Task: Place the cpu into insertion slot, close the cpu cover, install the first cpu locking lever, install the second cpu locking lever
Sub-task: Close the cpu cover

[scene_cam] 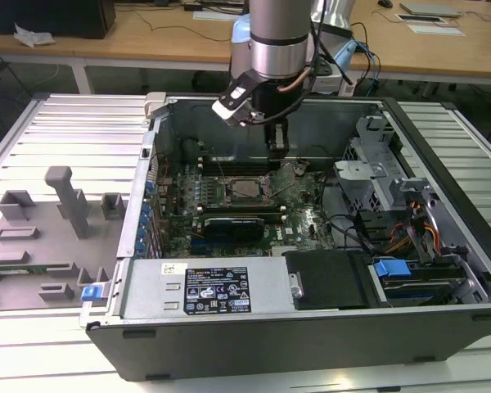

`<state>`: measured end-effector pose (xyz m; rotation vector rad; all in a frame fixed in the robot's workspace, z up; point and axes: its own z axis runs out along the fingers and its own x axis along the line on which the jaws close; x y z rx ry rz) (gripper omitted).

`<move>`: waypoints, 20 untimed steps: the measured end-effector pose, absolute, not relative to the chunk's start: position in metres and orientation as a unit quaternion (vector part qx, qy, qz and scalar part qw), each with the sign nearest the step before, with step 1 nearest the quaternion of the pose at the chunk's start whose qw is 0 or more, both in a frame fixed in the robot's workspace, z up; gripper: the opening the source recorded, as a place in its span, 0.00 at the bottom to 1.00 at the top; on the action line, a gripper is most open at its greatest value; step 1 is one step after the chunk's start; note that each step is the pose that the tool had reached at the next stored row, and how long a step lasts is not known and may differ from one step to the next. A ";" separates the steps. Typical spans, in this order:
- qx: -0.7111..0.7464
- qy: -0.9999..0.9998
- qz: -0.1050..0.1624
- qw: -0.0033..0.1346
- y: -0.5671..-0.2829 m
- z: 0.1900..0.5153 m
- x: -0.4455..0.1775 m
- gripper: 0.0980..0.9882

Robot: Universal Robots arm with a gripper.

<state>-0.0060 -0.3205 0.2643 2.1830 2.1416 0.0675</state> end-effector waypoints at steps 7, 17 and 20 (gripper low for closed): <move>0.713 0.700 0.020 0.039 -0.322 0.264 0.027 0.01; 0.713 0.700 0.020 0.033 -0.322 0.264 0.048 0.01; 0.714 0.700 0.021 0.018 -0.322 0.264 0.049 0.01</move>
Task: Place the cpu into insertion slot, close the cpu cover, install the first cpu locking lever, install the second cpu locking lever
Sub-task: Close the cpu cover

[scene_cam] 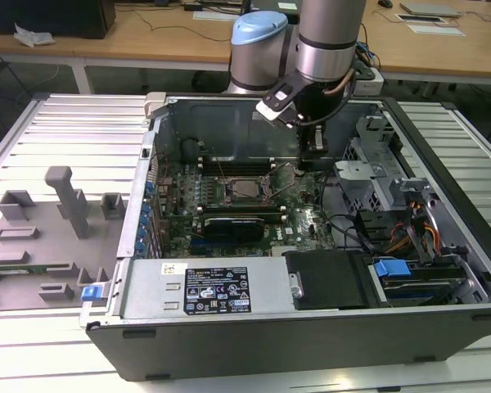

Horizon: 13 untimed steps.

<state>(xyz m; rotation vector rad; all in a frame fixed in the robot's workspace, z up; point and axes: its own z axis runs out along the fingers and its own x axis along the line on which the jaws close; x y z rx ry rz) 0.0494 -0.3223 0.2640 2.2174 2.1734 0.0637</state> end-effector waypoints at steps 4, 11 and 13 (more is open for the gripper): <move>0.714 0.700 0.028 0.010 -0.322 0.264 0.049 0.01; 0.714 0.700 0.035 -0.009 -0.323 0.258 0.052 0.01; 0.714 0.699 0.031 -0.013 -0.323 0.258 0.055 0.01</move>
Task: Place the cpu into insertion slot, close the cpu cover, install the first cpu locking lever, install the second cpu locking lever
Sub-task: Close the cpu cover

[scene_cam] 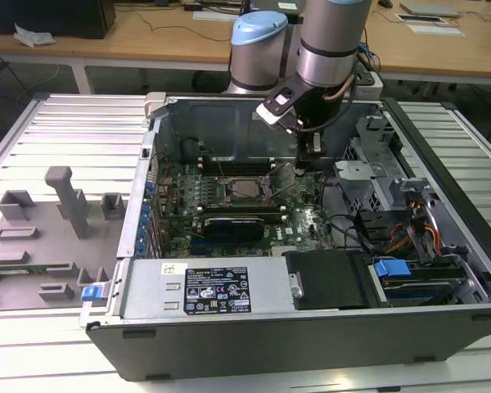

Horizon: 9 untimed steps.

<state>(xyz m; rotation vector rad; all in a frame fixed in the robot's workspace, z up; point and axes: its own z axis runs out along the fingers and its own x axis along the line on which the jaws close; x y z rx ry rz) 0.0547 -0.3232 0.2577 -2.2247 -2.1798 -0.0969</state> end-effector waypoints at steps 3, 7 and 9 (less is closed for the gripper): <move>-0.714 -0.699 -0.029 0.015 -0.323 0.257 0.057 0.01; -0.708 -0.705 -0.028 0.016 -0.323 0.255 0.060 0.01; -0.706 -0.708 -0.026 0.018 -0.323 0.253 0.060 0.01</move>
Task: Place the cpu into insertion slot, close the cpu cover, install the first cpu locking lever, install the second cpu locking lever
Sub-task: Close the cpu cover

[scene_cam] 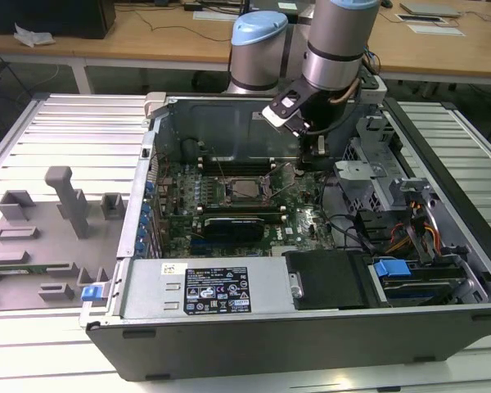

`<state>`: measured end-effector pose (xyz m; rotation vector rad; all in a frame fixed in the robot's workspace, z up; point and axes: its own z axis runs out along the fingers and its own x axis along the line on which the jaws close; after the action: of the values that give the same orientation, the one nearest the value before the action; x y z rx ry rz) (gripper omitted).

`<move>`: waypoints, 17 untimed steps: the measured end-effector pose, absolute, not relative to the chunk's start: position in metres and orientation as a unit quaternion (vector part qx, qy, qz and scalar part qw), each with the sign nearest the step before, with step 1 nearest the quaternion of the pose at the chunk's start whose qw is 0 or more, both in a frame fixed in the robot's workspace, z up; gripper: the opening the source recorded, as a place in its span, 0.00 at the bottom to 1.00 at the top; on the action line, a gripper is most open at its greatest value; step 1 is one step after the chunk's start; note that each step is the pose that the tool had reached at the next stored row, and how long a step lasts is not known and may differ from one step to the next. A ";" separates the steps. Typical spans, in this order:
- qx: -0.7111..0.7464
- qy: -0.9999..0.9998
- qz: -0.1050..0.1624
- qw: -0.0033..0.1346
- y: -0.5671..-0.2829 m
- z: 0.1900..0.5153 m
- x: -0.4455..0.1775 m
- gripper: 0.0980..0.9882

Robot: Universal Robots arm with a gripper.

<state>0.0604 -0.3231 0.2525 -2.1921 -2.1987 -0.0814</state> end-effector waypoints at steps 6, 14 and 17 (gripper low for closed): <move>-0.690 -0.723 -0.019 0.024 -0.323 0.242 0.061 0.01; -0.687 -0.726 -0.014 0.035 -0.323 0.241 0.062 0.01; -0.687 -0.725 -0.001 0.055 -0.323 0.241 0.063 0.01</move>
<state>0.0626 -0.3233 0.2410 -2.0845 -2.2002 -0.0045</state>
